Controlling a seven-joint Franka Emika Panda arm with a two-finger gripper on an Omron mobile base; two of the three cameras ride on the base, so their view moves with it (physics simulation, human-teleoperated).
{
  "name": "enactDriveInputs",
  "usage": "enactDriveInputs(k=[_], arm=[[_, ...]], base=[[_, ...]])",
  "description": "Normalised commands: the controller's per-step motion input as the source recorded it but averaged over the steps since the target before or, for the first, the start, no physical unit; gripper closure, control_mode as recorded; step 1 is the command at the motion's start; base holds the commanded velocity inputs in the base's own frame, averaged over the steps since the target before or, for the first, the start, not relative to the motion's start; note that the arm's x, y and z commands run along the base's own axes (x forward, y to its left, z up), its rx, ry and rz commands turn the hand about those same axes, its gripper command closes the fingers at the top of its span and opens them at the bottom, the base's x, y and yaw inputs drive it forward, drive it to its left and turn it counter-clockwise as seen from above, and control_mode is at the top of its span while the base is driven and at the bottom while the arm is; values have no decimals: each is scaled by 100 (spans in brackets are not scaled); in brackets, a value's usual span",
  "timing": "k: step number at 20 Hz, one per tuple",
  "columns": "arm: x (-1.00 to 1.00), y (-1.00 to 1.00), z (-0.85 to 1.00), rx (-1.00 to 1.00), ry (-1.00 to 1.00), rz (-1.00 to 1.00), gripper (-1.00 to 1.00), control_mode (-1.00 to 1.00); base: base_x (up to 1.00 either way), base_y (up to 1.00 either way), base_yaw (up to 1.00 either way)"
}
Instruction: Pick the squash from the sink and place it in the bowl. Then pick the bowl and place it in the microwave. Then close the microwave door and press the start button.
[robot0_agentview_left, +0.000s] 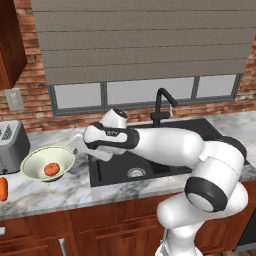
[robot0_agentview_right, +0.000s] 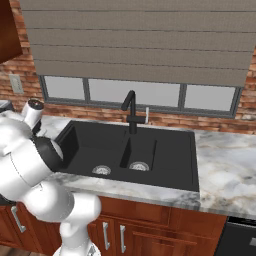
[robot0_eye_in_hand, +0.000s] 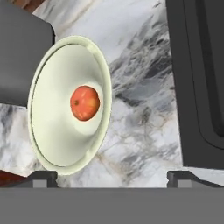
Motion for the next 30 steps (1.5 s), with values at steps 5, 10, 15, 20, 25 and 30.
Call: enactDriveInputs(k=[5, 10, 15, 20, 25, 30], arm=[[42, 16, -38, 2, 19, 0, -100, -100], [43, 46, -23, 0, 12, 0, -100, -100], [40, 57, -11, 0, 7, 0, -100, -100], [32, 27, -32, 0, 8, 0, -100, -100], [29, 10, -42, 0, 8, 0, -100, -100], [20, 11, -27, 0, 4, 0, -100, -100]], base=[[0, 0, 0], [0, 0, 0], [0, 0, 0], [0, 0, 0], [0, 0, 0], [0, 0, 0]])
